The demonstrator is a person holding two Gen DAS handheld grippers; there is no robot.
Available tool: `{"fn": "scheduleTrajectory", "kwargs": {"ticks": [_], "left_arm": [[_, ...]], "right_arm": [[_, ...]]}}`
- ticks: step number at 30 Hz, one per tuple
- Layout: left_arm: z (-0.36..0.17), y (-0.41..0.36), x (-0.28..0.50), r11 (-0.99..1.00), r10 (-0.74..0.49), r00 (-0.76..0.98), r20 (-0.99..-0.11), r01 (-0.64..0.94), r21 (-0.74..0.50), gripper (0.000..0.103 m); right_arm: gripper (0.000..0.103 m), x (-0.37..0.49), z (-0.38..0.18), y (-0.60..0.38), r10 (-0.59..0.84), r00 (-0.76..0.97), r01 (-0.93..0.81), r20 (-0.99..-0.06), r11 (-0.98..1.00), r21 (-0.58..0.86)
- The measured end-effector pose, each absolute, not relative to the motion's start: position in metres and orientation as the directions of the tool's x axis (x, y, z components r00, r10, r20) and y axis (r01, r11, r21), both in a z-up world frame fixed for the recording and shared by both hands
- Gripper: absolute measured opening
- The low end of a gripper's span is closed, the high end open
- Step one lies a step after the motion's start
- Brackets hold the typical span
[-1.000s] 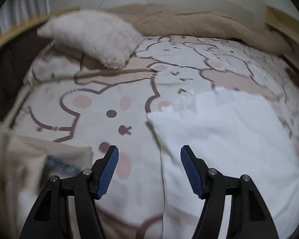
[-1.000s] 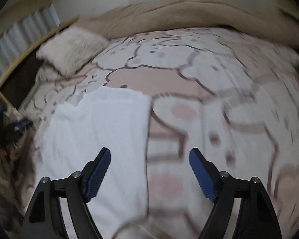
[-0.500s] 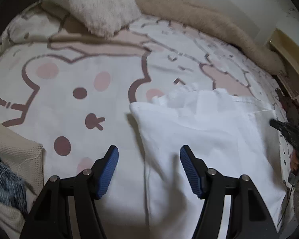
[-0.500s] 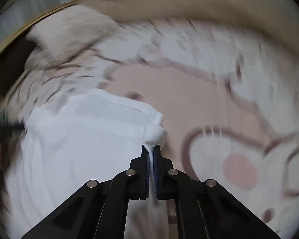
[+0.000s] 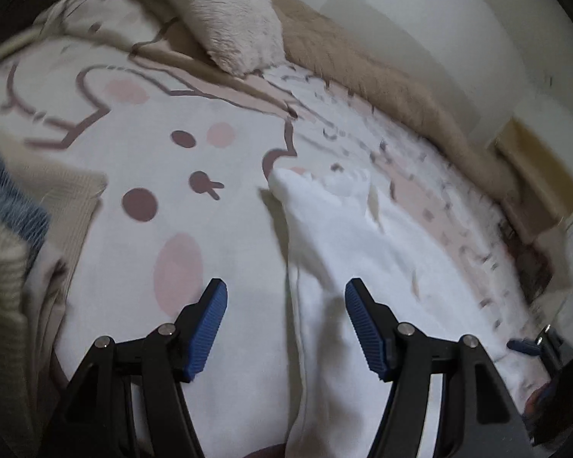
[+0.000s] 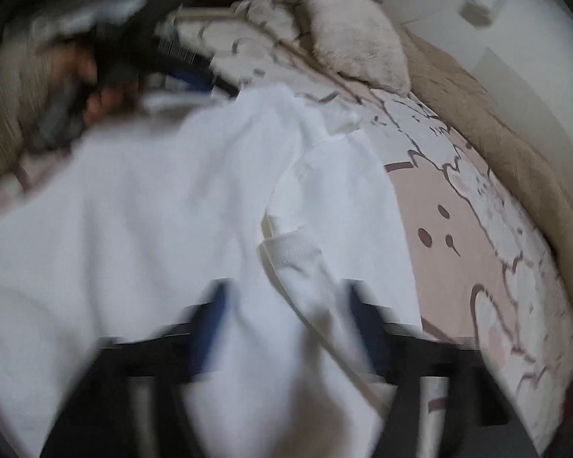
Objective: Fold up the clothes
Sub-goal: 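Grasp the T-shirt hem edge with the right tool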
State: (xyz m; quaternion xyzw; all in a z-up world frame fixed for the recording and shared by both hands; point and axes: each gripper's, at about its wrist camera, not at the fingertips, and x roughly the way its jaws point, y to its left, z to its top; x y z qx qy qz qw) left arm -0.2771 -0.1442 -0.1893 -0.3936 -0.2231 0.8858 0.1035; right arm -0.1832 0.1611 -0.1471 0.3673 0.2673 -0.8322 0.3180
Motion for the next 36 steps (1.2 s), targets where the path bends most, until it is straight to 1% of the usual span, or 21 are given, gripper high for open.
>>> {"fn": "scheduleTrajectory", "kwargs": {"ticks": [2, 5, 6, 7, 8, 10, 11, 14, 16, 17, 20, 21, 24, 26, 27, 28, 29, 30, 33, 36], "left_arm": [[-0.191, -0.151, -0.274, -0.857, 0.376, -0.683, -0.626, 0.001, -0.516, 0.064], [-0.192, -0.148, -0.272, -0.862, 0.372, -0.690, -0.621, -0.009, -0.507, 0.064], [-0.192, -0.147, -0.272, -0.864, 0.372, -0.692, -0.619, -0.014, -0.504, 0.066], [-0.192, -0.148, -0.272, -0.860, 0.377, -0.692, -0.615, -0.016, -0.510, 0.067], [-0.192, -0.149, -0.272, -0.856, 0.384, -0.693, -0.611, -0.019, -0.516, 0.067], [-0.193, -0.151, -0.272, -0.851, 0.390, -0.694, -0.606, -0.019, -0.525, 0.067], [-0.193, -0.151, -0.273, -0.850, 0.391, -0.694, -0.605, -0.021, -0.526, 0.067], [-0.194, -0.151, -0.273, -0.849, 0.395, -0.696, -0.600, -0.027, -0.528, 0.068], [-0.194, -0.152, -0.273, -0.846, 0.399, -0.697, -0.596, -0.029, -0.533, 0.068], [-0.194, -0.152, -0.273, -0.844, 0.402, -0.697, -0.594, -0.031, -0.535, 0.069], [-0.194, -0.151, -0.273, -0.843, 0.405, -0.698, -0.591, -0.034, -0.537, 0.070], [-0.194, -0.151, -0.272, -0.842, 0.406, -0.698, -0.589, -0.036, -0.538, 0.070], [-0.194, -0.152, -0.272, -0.841, 0.409, -0.700, -0.586, -0.039, -0.540, 0.070], [-0.195, -0.152, -0.272, -0.840, 0.410, -0.701, -0.584, -0.040, -0.542, 0.070], [-0.195, -0.152, -0.272, -0.839, 0.411, -0.701, -0.583, -0.041, -0.542, 0.070], [-0.195, -0.152, -0.272, -0.839, 0.411, -0.702, -0.582, -0.041, -0.543, 0.070], [-0.195, -0.152, -0.271, -0.839, 0.412, -0.702, -0.581, -0.042, -0.543, 0.070], [-0.195, -0.152, -0.271, -0.838, 0.412, -0.702, -0.581, -0.043, -0.543, 0.070], [-0.195, -0.152, -0.271, -0.838, 0.413, -0.703, -0.579, -0.044, -0.544, 0.071], [-0.195, -0.152, -0.270, -0.837, 0.415, -0.703, -0.578, -0.045, -0.546, 0.071]], "right_arm": [[0.080, -0.191, -0.134, 0.172, -0.380, -0.494, 0.724, -0.782, -0.678, -0.127], [0.079, -0.215, -0.124, 0.185, -0.451, -0.422, 0.703, -0.786, -0.711, 0.031], [0.078, -0.226, -0.123, 0.189, -0.476, -0.392, 0.688, -0.788, -0.720, 0.093], [0.066, -0.239, -0.125, 0.193, -0.505, -0.350, 0.671, -0.789, -0.723, 0.165], [0.060, -0.253, -0.129, 0.198, -0.538, -0.298, 0.649, -0.788, -0.720, 0.246], [0.060, -0.278, -0.143, 0.202, -0.594, -0.172, 0.598, -0.785, -0.696, 0.396], [0.060, -0.289, -0.154, 0.201, -0.601, -0.113, 0.576, -0.791, -0.689, 0.441], [0.060, -0.293, -0.173, 0.187, -0.567, 0.003, 0.591, -0.824, -0.664, 0.459], [0.060, -0.277, -0.165, 0.176, -0.584, 0.064, 0.650, -0.810, -0.591, 0.478], [0.060, -0.264, -0.159, 0.169, -0.592, 0.122, 0.677, -0.796, -0.537, 0.503], [0.060, -0.202, -0.138, 0.146, -0.554, 0.228, 0.805, -0.801, -0.356, 0.476], [0.060, -0.187, -0.133, 0.141, -0.533, 0.222, 0.835, -0.816, -0.328, 0.442], [0.060, -0.182, -0.132, 0.136, -0.492, 0.064, 0.855, -0.868, -0.422, 0.301], [0.060, -0.196, -0.136, 0.141, -0.416, -0.124, 0.808, -0.901, -0.569, 0.151], [0.060, -0.204, -0.140, 0.143, -0.373, -0.185, 0.780, -0.909, -0.619, 0.096], [0.058, -0.211, -0.143, 0.144, -0.338, -0.217, 0.757, -0.916, -0.651, 0.061], [0.043, -0.216, -0.146, 0.145, -0.315, -0.243, 0.744, -0.917, -0.668, 0.033], [0.038, -0.218, -0.148, 0.144, -0.304, -0.263, 0.739, -0.916, -0.674, 0.012], [0.035, -0.215, -0.154, 0.144, -0.326, -0.238, 0.751, -0.915, -0.659, 0.040], [0.035, -0.203, -0.152, 0.136, -0.331, -0.232, 0.786, -0.915, -0.618, 0.025]]}}
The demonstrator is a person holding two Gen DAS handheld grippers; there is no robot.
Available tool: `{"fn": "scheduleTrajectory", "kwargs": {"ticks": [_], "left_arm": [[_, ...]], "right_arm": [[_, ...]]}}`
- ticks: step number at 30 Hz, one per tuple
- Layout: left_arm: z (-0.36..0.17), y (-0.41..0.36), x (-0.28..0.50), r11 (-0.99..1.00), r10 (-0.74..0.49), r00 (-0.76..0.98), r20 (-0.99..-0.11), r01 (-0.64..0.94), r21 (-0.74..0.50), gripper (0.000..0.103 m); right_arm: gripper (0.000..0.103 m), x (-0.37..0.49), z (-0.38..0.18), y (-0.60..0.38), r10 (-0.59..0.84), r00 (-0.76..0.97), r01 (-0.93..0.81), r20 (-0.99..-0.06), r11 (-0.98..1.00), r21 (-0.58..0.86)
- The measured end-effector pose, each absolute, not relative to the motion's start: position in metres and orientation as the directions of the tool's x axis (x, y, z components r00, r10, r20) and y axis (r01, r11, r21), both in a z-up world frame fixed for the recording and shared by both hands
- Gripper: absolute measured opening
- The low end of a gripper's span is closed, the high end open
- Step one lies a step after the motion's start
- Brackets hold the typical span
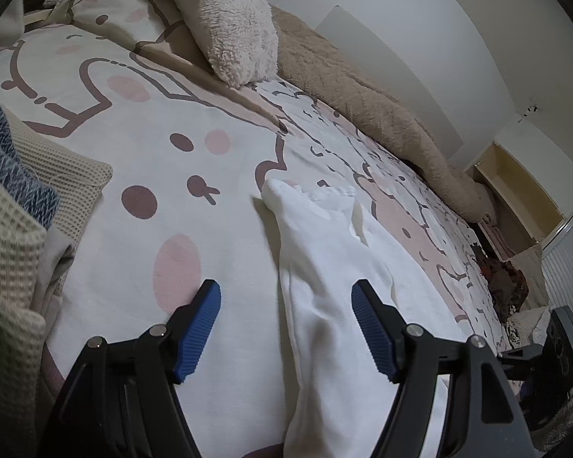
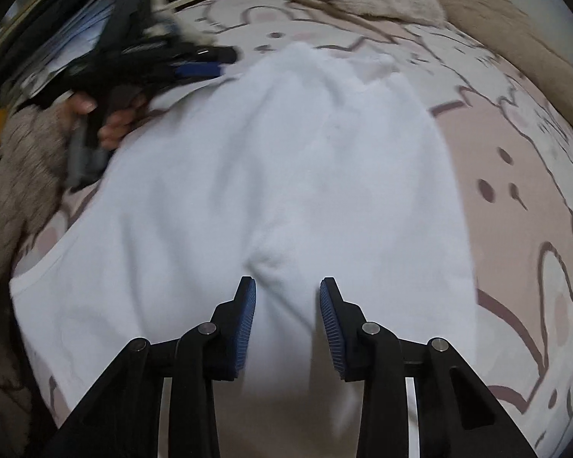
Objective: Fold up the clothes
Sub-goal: 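Grasp the T-shirt hem edge with the right tool, then grasp the T-shirt edge with the left tool while the right tool holds its hem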
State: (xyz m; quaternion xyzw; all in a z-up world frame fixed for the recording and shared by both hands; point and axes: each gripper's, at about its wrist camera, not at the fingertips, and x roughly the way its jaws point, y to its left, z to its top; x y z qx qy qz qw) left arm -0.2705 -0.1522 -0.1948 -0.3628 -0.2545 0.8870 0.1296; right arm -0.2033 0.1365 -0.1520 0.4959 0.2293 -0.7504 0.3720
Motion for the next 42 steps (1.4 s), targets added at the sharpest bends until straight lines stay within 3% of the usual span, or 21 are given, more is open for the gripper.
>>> {"fn": "scheduleTrajectory", "kwargs": {"ticks": [7, 10, 11, 15, 23, 28, 34, 39, 42], "left_arm": [[-0.195, -0.153, -0.270, -0.835, 0.418, -0.704, -0.574, -0.048, -0.548, 0.071], [-0.195, -0.152, -0.269, -0.835, 0.417, -0.705, -0.574, -0.048, -0.549, 0.071], [-0.195, -0.152, -0.269, -0.835, 0.417, -0.705, -0.573, -0.048, -0.549, 0.071], [-0.195, -0.152, -0.269, -0.834, 0.418, -0.706, -0.572, -0.048, -0.550, 0.071], [-0.195, -0.154, -0.270, -0.833, 0.420, -0.705, -0.572, -0.050, -0.550, 0.071], [-0.195, -0.155, -0.270, -0.833, 0.420, -0.703, -0.574, -0.048, -0.550, 0.071], [-0.184, -0.153, -0.272, -0.847, 0.398, -0.686, -0.609, -0.018, -0.532, 0.071], [-0.168, -0.129, -0.292, -0.966, 0.173, -0.647, -0.743, 0.036, -0.256, 0.071], [-0.166, -0.122, -0.312, -0.975, 0.161, -0.614, -0.773, 0.020, -0.219, 0.071]], "right_arm": [[0.035, -0.209, -0.155, 0.134, -0.298, -0.276, 0.770, -0.914, -0.637, -0.024], [0.012, -0.218, -0.151, 0.140, -0.329, -0.274, 0.730, -0.904, -0.683, 0.027], [0.010, -0.221, -0.149, 0.143, -0.341, -0.273, 0.715, -0.899, -0.697, 0.047], [0.009, -0.240, -0.134, 0.164, -0.360, -0.314, 0.630, -0.878, -0.771, 0.091], [0.009, -0.320, -0.097, 0.275, -0.105, -0.582, 0.267, -0.806, -0.961, -0.067], [0.009, -0.362, -0.119, 0.316, 0.016, -0.579, 0.135, -0.815, -0.984, -0.115], [0.009, -0.380, -0.144, 0.315, 0.055, -0.557, 0.117, -0.828, -0.983, -0.145], [0.009, -0.392, -0.164, 0.319, 0.130, -0.518, 0.119, -0.846, -0.968, -0.222], [0.009, -0.392, -0.182, 0.326, 0.165, -0.494, 0.118, -0.854, -0.960, -0.253]]}}
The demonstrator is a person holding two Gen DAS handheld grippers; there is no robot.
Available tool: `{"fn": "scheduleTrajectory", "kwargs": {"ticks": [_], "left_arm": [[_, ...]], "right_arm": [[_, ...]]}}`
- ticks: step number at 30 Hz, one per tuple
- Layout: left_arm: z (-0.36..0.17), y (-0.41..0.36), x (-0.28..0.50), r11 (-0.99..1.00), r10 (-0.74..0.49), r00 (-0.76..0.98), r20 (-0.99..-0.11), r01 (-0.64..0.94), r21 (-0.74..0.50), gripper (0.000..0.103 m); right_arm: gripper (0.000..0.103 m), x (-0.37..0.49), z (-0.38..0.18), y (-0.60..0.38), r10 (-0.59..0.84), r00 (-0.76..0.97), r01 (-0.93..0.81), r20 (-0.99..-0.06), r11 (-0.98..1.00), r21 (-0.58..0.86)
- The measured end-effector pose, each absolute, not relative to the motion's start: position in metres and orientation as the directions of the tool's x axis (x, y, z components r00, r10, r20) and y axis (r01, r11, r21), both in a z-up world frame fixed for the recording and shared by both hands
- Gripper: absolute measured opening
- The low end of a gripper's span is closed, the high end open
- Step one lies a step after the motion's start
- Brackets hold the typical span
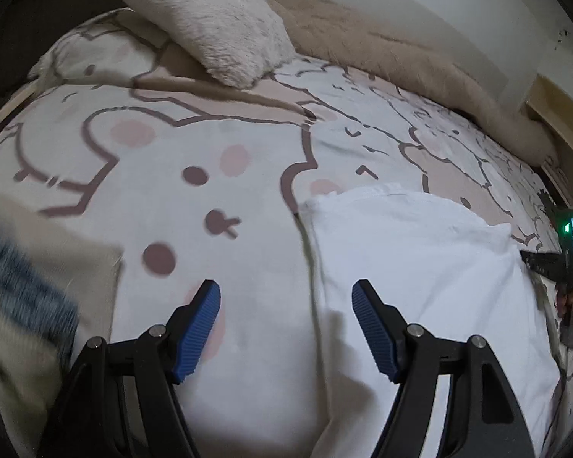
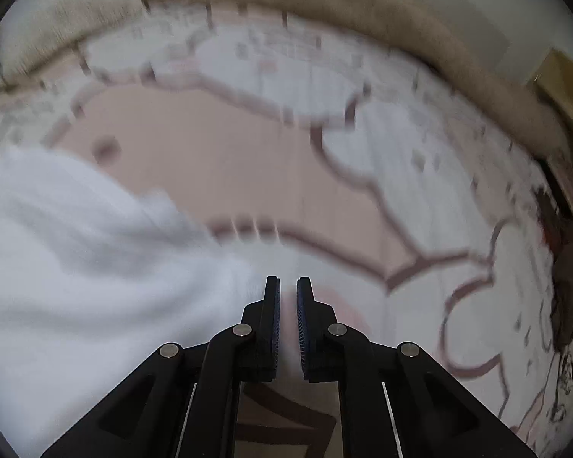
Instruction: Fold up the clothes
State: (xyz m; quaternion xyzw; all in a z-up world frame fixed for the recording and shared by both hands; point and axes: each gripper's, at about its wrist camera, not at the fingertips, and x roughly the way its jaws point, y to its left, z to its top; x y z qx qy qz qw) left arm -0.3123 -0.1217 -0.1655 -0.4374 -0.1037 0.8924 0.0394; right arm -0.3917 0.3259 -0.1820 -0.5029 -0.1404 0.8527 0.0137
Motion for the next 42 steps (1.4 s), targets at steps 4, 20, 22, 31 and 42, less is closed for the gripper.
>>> {"fn": "scheduleTrajectory", "kwargs": {"ticks": [4, 20, 22, 31, 42], "left_arm": [[-0.166, -0.122, -0.346, -0.951, 0.243, -0.562, -0.790, 0.022, -0.309, 0.071], [-0.154, -0.106, -0.379, -0.908, 0.370, -0.565, -0.738, -0.051, -0.416, 0.006], [-0.149, -0.108, -0.379, -0.921, 0.341, -0.574, -0.745, -0.044, -0.388, 0.006], [-0.173, -0.109, -0.388, -0.951, 0.251, -0.539, -0.804, 0.017, -0.308, 0.006], [-0.164, -0.105, -0.348, -0.984, 0.098, -0.518, -0.850, 0.077, -0.160, 0.041]], "right_arm": [[0.009, -0.382, -0.192, 0.334, 0.135, -0.518, 0.139, -0.845, -0.961, -0.239], [0.009, -0.378, -0.191, 0.370, -0.117, -0.520, 0.072, -0.846, -0.993, 0.093], [0.010, -0.378, -0.188, 0.381, -0.241, -0.480, 0.052, -0.844, -0.968, 0.247], [0.078, -0.377, -0.178, 0.373, -0.468, -0.429, 0.043, -0.772, -0.865, 0.500], [0.044, -0.369, -0.164, 0.337, -0.209, -0.456, 0.084, -0.865, -0.978, 0.192]]}}
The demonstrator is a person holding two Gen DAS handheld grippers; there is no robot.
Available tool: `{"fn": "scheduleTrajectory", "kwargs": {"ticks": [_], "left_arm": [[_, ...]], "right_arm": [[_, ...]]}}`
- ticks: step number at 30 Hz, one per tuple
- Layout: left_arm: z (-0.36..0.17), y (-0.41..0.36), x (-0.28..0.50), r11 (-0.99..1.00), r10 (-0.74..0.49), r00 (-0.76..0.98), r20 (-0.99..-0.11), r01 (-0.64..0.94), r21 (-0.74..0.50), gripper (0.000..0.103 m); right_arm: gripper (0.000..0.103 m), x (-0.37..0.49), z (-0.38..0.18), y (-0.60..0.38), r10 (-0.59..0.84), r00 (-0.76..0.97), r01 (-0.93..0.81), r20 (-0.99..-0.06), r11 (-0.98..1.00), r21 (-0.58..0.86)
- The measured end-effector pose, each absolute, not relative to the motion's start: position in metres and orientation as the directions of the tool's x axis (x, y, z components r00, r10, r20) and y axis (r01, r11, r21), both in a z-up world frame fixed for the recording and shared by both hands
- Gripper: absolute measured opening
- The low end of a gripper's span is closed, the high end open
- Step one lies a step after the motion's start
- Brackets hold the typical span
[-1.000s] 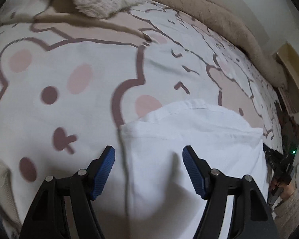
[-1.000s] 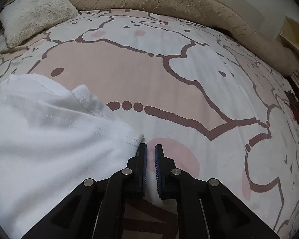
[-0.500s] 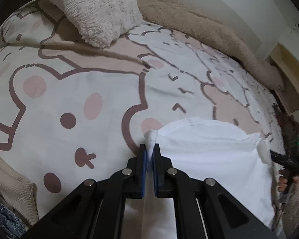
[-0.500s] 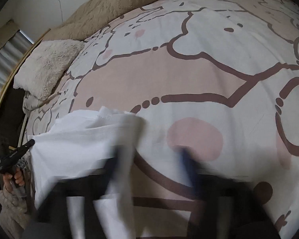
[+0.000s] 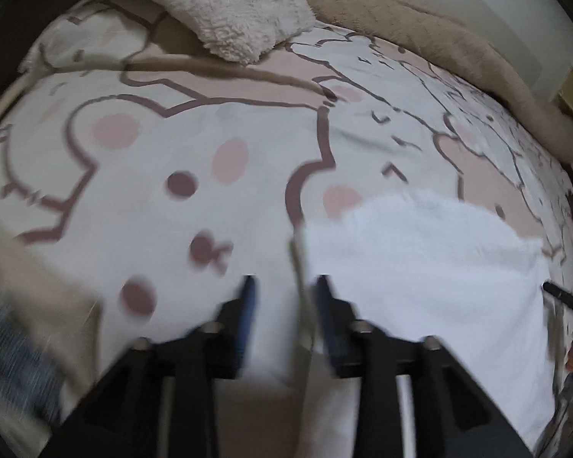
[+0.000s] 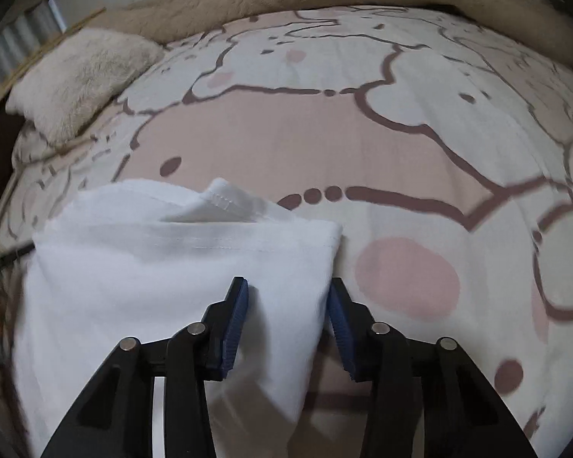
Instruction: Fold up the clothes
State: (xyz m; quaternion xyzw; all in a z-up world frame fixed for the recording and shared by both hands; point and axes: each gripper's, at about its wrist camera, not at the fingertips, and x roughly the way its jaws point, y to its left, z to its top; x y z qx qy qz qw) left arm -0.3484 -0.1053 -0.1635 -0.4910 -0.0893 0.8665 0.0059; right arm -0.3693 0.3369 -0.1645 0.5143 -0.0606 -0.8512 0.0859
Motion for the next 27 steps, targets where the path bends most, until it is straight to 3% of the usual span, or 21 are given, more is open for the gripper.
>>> {"fn": "scheduleTrajectory", "kwargs": {"ticks": [2, 3, 9, 15, 19, 27], "left_arm": [[-0.149, -0.097, -0.315, -0.992, 0.088, -0.539, -0.838, 0.033, -0.126, 0.042], [-0.139, -0.090, -0.292, -0.995, 0.088, -0.560, -0.823, -0.008, -0.101, 0.042], [-0.104, -0.036, -0.134, -0.916, 0.022, -0.756, -0.654, -0.277, 0.289, 0.046], [-0.125, 0.004, 0.001, -0.670, 0.046, -0.854, -0.519, -0.412, 0.618, 0.050], [-0.150, 0.014, 0.054, -0.504, 0.096, -0.857, -0.506, -0.480, 0.718, 0.050], [-0.200, 0.025, 0.090, -0.169, 0.088, -0.857, -0.508, -0.516, 0.840, 0.050]], "right_arm": [[0.064, -0.353, -0.152, 0.342, -0.208, -0.462, 0.077, -0.862, -0.978, 0.195], [0.065, -0.338, -0.141, 0.340, -0.186, -0.481, 0.106, -0.857, -0.982, 0.153], [0.065, -0.195, -0.081, 0.295, -0.017, -0.668, 0.402, -0.744, -0.849, -0.342], [0.065, -0.040, -0.102, 0.246, -0.018, -0.764, 0.560, -0.645, -0.513, -0.650], [0.065, 0.045, -0.133, 0.240, -0.031, -0.804, 0.574, -0.594, -0.303, -0.761], [0.065, 0.107, -0.182, 0.243, -0.034, -0.813, 0.579, -0.581, -0.159, -0.800]]}}
